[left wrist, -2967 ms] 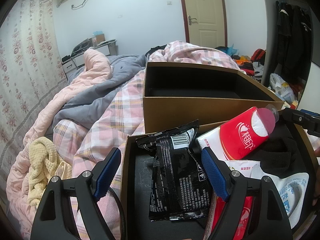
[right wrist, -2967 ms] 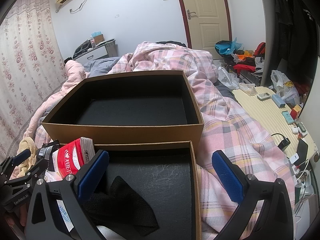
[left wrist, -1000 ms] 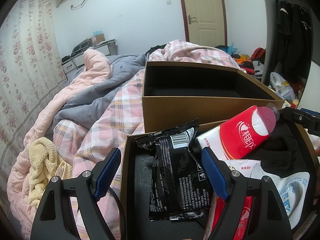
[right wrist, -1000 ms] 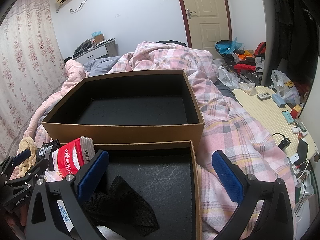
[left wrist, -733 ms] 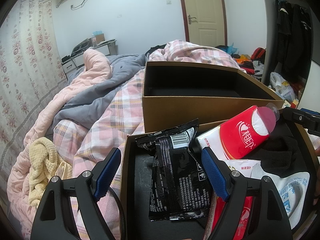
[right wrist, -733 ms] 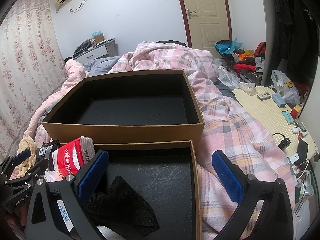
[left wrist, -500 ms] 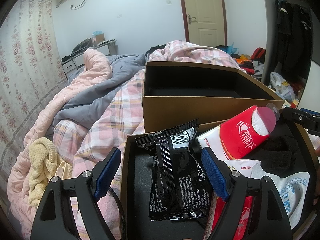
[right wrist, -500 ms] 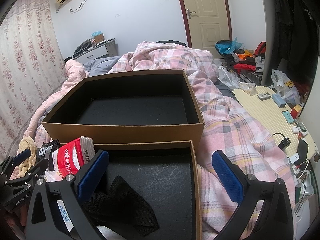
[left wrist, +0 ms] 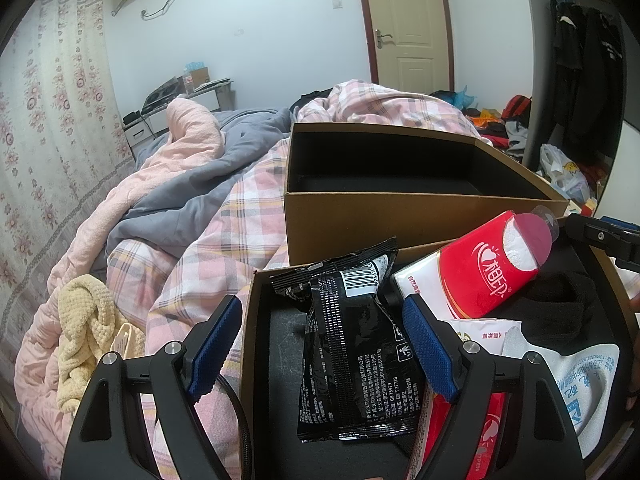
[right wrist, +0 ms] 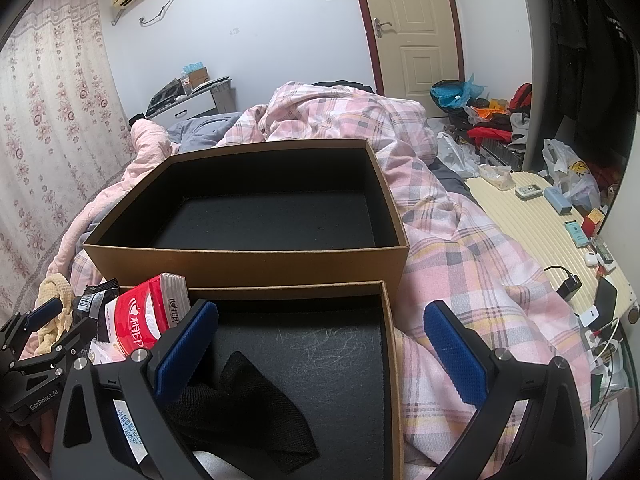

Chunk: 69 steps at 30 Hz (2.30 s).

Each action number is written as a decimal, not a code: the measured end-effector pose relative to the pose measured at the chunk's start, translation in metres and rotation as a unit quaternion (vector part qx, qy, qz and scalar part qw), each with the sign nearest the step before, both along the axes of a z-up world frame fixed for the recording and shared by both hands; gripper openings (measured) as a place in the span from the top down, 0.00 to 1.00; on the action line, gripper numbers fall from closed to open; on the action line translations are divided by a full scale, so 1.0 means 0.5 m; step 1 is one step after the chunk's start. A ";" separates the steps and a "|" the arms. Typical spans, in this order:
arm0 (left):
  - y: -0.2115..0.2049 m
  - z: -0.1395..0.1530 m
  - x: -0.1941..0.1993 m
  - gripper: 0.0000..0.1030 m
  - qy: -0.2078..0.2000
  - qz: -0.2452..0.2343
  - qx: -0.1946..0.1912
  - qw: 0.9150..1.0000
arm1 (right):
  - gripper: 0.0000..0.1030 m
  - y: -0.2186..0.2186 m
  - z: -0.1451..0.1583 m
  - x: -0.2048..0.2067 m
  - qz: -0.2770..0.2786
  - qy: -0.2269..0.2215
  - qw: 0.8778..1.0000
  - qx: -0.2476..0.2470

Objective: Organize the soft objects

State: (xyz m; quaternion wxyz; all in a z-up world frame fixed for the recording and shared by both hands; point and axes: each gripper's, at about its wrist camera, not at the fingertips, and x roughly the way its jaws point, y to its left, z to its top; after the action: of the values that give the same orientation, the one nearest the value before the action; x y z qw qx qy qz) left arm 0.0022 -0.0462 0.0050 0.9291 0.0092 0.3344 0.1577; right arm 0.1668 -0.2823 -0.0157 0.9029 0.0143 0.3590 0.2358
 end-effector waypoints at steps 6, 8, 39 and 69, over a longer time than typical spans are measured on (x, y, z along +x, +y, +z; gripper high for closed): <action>0.001 0.000 -0.001 0.22 0.000 0.000 0.000 1.000 | 0.01 0.000 0.000 0.000 0.000 0.000 1.000 0.000; 0.000 0.000 0.000 0.22 0.001 0.000 0.000 1.000 | 0.01 0.000 0.000 0.000 0.000 0.000 1.000 0.000; 0.000 0.000 0.001 0.22 0.001 0.000 0.001 1.000 | 0.01 -0.001 0.000 0.001 0.000 0.001 1.000 0.000; 0.024 0.016 -0.023 0.22 -0.019 0.018 -0.032 0.999 | 0.01 -0.007 0.051 -0.062 0.124 0.028 0.988 0.082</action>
State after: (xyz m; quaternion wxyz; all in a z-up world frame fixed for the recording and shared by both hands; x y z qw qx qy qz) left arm -0.0090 -0.0342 0.0131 0.9322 -0.0296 0.3216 0.1634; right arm 0.1357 -0.2857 0.0098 0.8520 0.0507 0.3629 0.3741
